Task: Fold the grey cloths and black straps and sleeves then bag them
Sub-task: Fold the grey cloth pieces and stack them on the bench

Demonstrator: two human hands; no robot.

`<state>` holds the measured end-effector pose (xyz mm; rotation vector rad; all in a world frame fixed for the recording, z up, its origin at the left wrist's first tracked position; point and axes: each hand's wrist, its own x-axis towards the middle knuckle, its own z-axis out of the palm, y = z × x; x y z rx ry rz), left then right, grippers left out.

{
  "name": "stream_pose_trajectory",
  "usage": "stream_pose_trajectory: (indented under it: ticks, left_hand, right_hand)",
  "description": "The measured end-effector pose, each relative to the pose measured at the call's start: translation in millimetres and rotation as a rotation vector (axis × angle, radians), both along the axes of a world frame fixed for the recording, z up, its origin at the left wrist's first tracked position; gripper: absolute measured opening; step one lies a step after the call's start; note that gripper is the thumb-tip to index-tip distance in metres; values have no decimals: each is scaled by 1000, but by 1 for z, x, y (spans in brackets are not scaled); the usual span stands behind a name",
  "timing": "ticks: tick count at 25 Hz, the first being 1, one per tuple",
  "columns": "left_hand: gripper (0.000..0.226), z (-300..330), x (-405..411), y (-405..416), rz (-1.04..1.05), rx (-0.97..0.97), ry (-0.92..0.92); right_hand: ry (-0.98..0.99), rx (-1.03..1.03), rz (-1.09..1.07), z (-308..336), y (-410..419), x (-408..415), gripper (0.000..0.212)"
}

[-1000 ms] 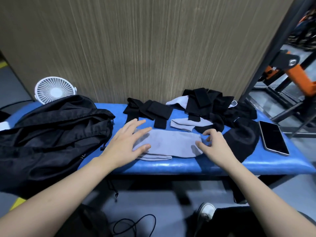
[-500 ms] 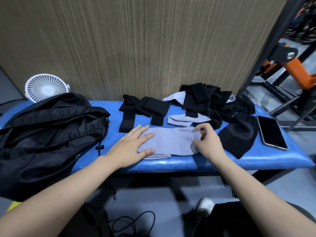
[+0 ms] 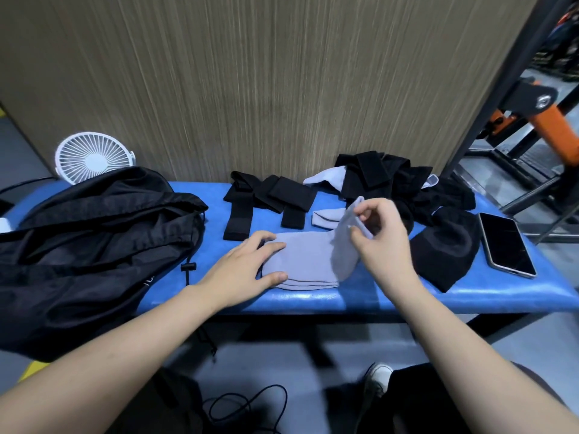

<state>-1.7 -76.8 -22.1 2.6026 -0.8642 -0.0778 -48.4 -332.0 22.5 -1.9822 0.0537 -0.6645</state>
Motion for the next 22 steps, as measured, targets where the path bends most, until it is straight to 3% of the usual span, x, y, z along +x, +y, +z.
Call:
stream_pose_trajectory:
  ticks: [3,6,10,14,17,19,22]
  left_hand:
    - [76,2,1,-2,-5,-56,12]
    - [100,3,2,-2,26,-134,83]
    - [115,0,4,4,76,-138,118]
    - [90,-4,11,14,30,-146,115]
    - [81,-4,13,16,52,-130,133]
    - [73,-2,15,14,42,-187,117]
    - [59,1,15,5,14,-231,82]
  right_hand:
    - [-24,-75,105,-4,40,10,35]
    - [-9,-104,217,-15,75,20,31]
    - [164,-169,272,-34,99,29,32]
    - [279,-133,352,-33,98,31,19]
    - [181,-70,256,-21,77,31,10]
    - [155,-209,168,-21,54,29,14]
    - [289,-355,174,-34,30,23,34]
